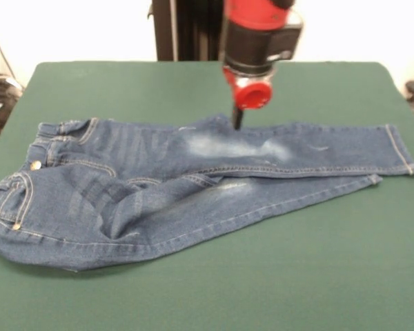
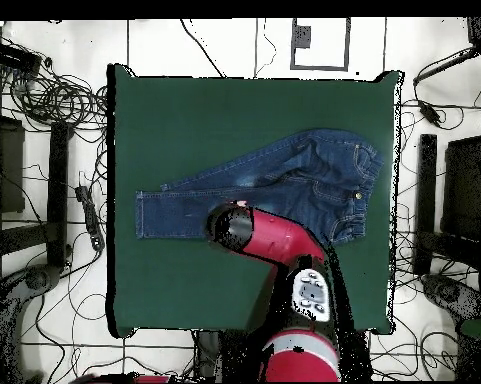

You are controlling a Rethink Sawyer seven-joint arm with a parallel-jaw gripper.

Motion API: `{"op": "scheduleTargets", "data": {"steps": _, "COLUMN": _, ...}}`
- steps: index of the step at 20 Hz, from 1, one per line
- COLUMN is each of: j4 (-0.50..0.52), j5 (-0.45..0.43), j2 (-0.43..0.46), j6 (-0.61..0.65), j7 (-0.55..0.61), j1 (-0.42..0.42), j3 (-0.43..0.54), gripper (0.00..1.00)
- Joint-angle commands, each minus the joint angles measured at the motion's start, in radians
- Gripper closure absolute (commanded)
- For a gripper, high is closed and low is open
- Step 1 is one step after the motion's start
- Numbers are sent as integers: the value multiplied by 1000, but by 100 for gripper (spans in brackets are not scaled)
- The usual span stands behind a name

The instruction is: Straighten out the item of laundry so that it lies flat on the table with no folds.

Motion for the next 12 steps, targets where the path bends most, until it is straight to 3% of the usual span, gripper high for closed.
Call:
{"op": "scheduleTargets", "data": {"steps": 1, "j4": -71, "j5": -102, "j2": 65, "j6": 97, "j7": -255, "j1": -102, "j3": 151, "gripper": 100}}
{"op": "scheduleTargets", "data": {"steps": 12, "j4": -166, "j5": -233, "j2": 51, "j6": 230, "j7": -219, "j1": -166, "j3": 222, "gripper": 100}}
